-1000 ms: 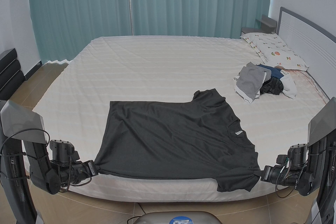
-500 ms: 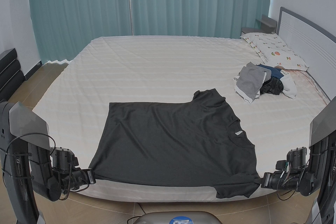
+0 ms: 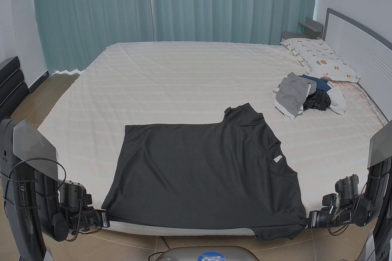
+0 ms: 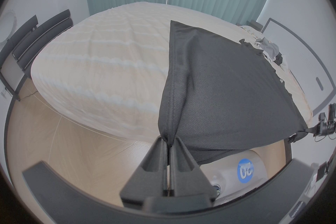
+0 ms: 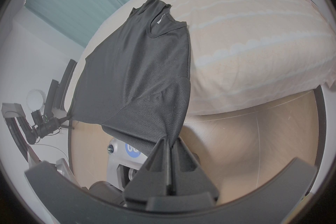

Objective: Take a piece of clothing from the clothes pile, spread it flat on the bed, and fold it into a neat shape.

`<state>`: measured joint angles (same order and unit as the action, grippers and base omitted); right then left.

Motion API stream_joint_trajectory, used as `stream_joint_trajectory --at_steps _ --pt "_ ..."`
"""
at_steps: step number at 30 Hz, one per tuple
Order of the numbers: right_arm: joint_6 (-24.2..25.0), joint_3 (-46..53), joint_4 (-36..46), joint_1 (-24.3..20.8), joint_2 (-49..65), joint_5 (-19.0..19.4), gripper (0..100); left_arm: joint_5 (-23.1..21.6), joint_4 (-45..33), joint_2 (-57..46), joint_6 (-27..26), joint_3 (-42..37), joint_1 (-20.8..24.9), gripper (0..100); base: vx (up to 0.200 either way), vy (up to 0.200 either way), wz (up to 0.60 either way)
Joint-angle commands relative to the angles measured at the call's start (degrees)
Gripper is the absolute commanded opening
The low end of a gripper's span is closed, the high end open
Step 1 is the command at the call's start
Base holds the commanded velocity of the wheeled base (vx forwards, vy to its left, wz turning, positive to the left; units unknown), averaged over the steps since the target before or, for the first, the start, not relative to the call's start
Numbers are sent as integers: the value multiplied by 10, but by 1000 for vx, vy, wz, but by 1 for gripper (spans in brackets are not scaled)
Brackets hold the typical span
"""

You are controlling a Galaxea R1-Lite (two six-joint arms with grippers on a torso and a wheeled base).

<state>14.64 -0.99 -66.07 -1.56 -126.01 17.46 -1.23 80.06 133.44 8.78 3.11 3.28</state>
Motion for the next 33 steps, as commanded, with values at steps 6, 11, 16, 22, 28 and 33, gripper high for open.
stream_joint_trajectory --at_steps 6,11,16,22,28,33 --pt "-11 10 11 9 28 -1 0 1 -12 2 -26 -28 1 0 0 0 0" --pt "-20 10 28 9 45 -1 0 1 -50 -6 -35 -28 1 0 0 0 0" --pt "-15 10 -5 17 63 7 0 -7 -49 -42 -25 -13 -6 0 0 0 0" --pt "5 10 -85 21 57 16 0 -32 -62 -90 51 34 -11 0 0 0 0" --pt "65 -2 -190 17 28 16 0 -36 -163 -147 129 113 -18 0 0 0 0" --pt "67 -18 -236 16 -3 11 0 -38 -343 -238 192 197 -16 0 0 0 0"
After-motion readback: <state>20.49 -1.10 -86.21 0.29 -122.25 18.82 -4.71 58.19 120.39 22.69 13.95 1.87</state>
